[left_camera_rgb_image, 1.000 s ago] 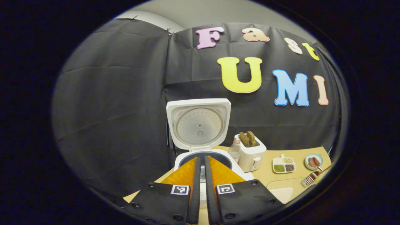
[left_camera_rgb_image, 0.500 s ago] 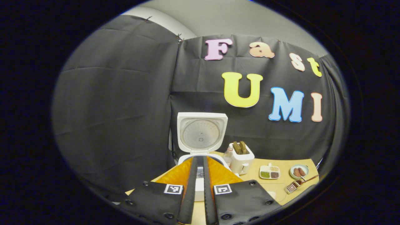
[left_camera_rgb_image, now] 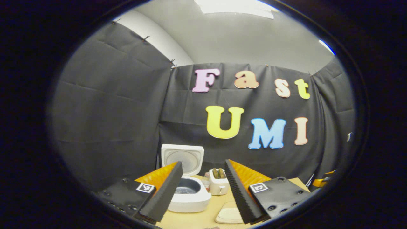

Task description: Close the left gripper, press the button to open the rice cooker; take a wooden spoon from the chopstick holder with the right hand, scoop a spoonful of rice and pour it into the rice cooker, then put the wooden spoon back into the chopstick holder.

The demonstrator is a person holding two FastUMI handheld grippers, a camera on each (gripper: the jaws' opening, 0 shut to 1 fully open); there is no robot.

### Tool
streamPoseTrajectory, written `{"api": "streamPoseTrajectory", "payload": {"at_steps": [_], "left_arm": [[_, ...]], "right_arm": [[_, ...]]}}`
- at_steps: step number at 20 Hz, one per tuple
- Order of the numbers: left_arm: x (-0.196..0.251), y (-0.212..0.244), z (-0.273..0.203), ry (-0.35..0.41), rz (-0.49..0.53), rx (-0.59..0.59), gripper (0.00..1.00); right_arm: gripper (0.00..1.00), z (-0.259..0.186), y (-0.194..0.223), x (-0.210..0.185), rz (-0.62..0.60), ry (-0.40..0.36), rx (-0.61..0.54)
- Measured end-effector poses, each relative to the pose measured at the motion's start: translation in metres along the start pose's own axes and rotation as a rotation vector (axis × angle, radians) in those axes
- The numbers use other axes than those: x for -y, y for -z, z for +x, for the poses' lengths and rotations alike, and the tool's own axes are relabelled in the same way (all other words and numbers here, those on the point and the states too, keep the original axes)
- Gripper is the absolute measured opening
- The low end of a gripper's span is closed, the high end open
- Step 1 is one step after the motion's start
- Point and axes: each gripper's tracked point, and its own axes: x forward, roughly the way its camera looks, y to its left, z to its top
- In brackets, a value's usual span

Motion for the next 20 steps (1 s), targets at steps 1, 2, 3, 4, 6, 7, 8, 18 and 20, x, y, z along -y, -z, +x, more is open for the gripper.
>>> {"api": "streamPoseTrajectory", "payload": {"at_steps": [1, 2, 3, 4, 6, 7, 8, 18, 20], "left_arm": [[0.010, 0.002, -0.004, -0.002, 0.012, -0.015, 0.84], [0.017, 0.001, -0.013, -0.011, 0.019, -0.018, 0.88], [0.025, 0.000, -0.019, -0.013, 0.020, -0.023, 0.91], [0.036, 0.001, -0.026, -0.008, 0.021, -0.035, 0.94], [0.050, 0.001, -0.040, -0.012, 0.032, -0.057, 0.97], [0.052, 0.000, -0.046, -0.023, 0.042, -0.066, 0.97], [0.056, 0.000, -0.052, -0.030, 0.049, -0.072, 0.97], [0.081, 0.018, -0.096, -0.057, 0.192, -0.163, 0.98], [0.080, 0.024, -0.099, -0.061, 0.194, -0.176, 0.99]], "right_arm": [[0.94, 0.012, 0.013, 0.008, 0.017, -0.023, -0.011], [0.94, 0.023, 0.025, 0.015, 0.045, -0.039, -0.022], [0.94, 0.035, 0.035, 0.025, 0.077, -0.047, -0.023], [0.94, 0.046, 0.044, 0.035, 0.108, -0.044, -0.027], [0.94, 0.071, 0.072, 0.049, 0.158, -0.032, -0.056], [0.94, 0.083, 0.090, 0.050, 0.186, -0.038, -0.088], [0.94, 0.093, 0.105, 0.048, 0.224, -0.053, -0.121], [0.85, 0.158, 0.135, 0.007, 0.447, -0.163, -0.233], [0.77, 0.165, 0.127, 0.002, 0.424, -0.180, -0.233]]}}
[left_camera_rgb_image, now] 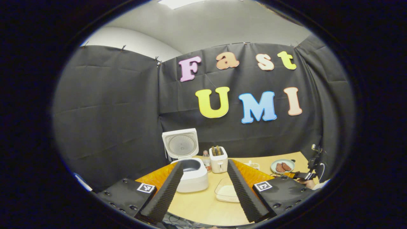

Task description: Close the left gripper, press the button to open the rice cooker; take a wooden spoon from the chopstick holder with the right hand, scoop a spoonful of rice and pour it into the rice cooker, then put the wooden spoon back into the chopstick holder.

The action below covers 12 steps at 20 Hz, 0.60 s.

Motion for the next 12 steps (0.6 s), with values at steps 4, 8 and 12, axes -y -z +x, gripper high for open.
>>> {"api": "streamPoseTrajectory", "payload": {"at_steps": [4, 8, 12], "left_arm": [[-0.010, 0.019, 0.001, -0.009, -0.030, -0.026, 0.99], [-0.019, 0.023, 0.006, -0.021, -0.054, -0.022, 0.99], [-0.035, 0.027, 0.003, -0.039, -0.064, -0.014, 0.99]], "right_arm": [[0.39, 0.007, -0.021, -0.009, -0.029, 0.016, 0.017], [0.30, 0.010, -0.032, -0.031, -0.063, -0.022, -0.009], [0.23, 0.008, -0.042, -0.052, -0.112, -0.050, -0.032]]}}
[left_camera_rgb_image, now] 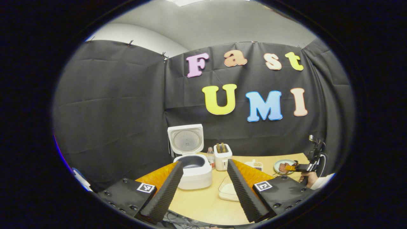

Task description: Close the left gripper, press the button to open the rice cooker; take a wooden spoon from the chopstick holder with the right hand, scoop a spoonful of rice and pour it into the rice cooker, then put the wooden spoon back into the chopstick holder.

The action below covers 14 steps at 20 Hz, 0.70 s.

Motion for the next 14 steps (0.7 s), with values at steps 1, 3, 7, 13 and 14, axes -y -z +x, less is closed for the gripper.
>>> {"api": "streamPoseTrajectory", "payload": {"at_steps": [1, 3, 7, 13, 14], "left_arm": [[-0.004, 0.001, 0.001, -0.006, -0.011, 0.000, 0.99], [-0.016, 0.005, 0.003, -0.016, -0.037, 0.001, 0.99], [-0.039, 0.005, 0.007, -0.021, -0.063, 0.023, 0.97], [-0.081, -0.011, 0.007, 0.011, -0.073, 0.104, 0.99], [-0.090, -0.014, 0.006, 0.017, -0.077, 0.116, 0.95]], "right_arm": [[0.23, -0.003, -0.007, -0.005, -0.014, 0.003, 0.011], [0.23, -0.010, -0.021, -0.016, -0.044, 0.000, 0.027], [0.23, -0.035, -0.055, -0.061, -0.060, -0.052, 0.047], [0.23, -0.062, -0.052, -0.166, -0.131, -0.164, 0.037], [0.23, -0.061, -0.043, -0.180, -0.151, -0.166, 0.027]]}}
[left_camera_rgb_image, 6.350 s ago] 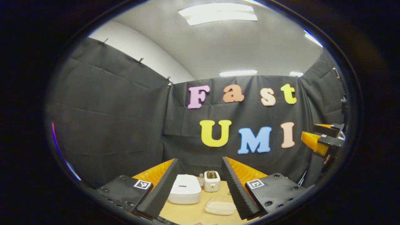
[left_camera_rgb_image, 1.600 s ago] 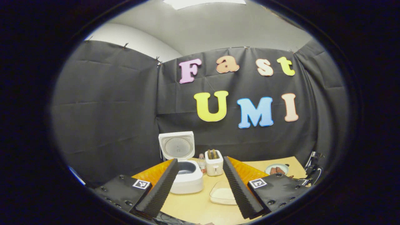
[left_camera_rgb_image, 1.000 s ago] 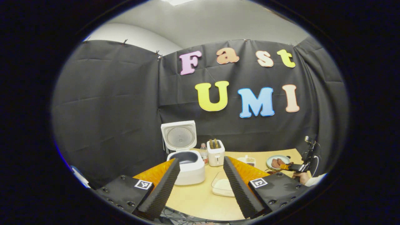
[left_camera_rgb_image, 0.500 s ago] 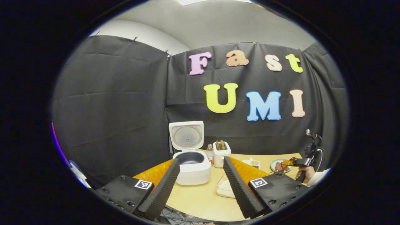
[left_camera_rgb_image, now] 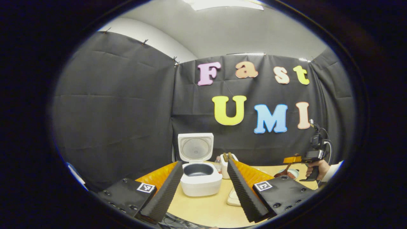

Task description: Close the left gripper, press the button to open the rice cooker; take a wooden spoon from the chopstick holder with the right hand, scoop a spoonful of rice and pour it into the rice cooker, then put the wooden spoon back into the chopstick holder.

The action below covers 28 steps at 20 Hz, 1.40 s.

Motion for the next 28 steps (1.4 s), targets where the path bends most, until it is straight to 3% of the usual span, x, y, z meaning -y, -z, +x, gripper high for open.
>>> {"api": "streamPoseTrajectory", "payload": {"at_steps": [2, 6, 13, 17, 18, 20, 23, 28], "left_arm": [[-0.020, -0.002, -0.004, 0.011, -0.009, 0.015, 0.99], [-0.050, -0.009, -0.012, 0.044, -0.031, 0.052, 0.95], [-0.084, -0.004, 0.003, 0.011, -0.034, 0.036, 0.92], [-0.091, 0.014, 0.015, -0.043, 0.005, -0.033, 0.92], [-0.092, 0.019, 0.017, -0.050, 0.013, -0.050, 0.96], [-0.093, 0.028, 0.024, -0.070, 0.019, -0.089, 0.95], [-0.088, 0.025, 0.031, -0.087, -0.003, -0.096, 0.92], [-0.091, 0.023, 0.038, -0.114, 0.031, -0.105, 0.92]], "right_arm": [[0.23, 0.008, 0.020, -0.031, -0.016, -0.014, -0.035], [0.23, 0.017, 0.045, -0.063, 0.003, 0.009, -0.057], [0.23, 0.066, 0.103, -0.051, -0.125, 0.081, -0.164], [0.23, 0.103, 0.136, -0.049, -0.185, 0.061, -0.228], [0.23, 0.109, 0.141, -0.054, -0.191, 0.044, -0.237], [0.23, 0.116, 0.151, -0.069, -0.196, 0.001, -0.257], [0.23, 0.120, 0.166, -0.093, -0.073, -0.086, -0.324], [0.23, 0.142, 0.155, -0.084, 0.238, -0.126, -0.340]]}}
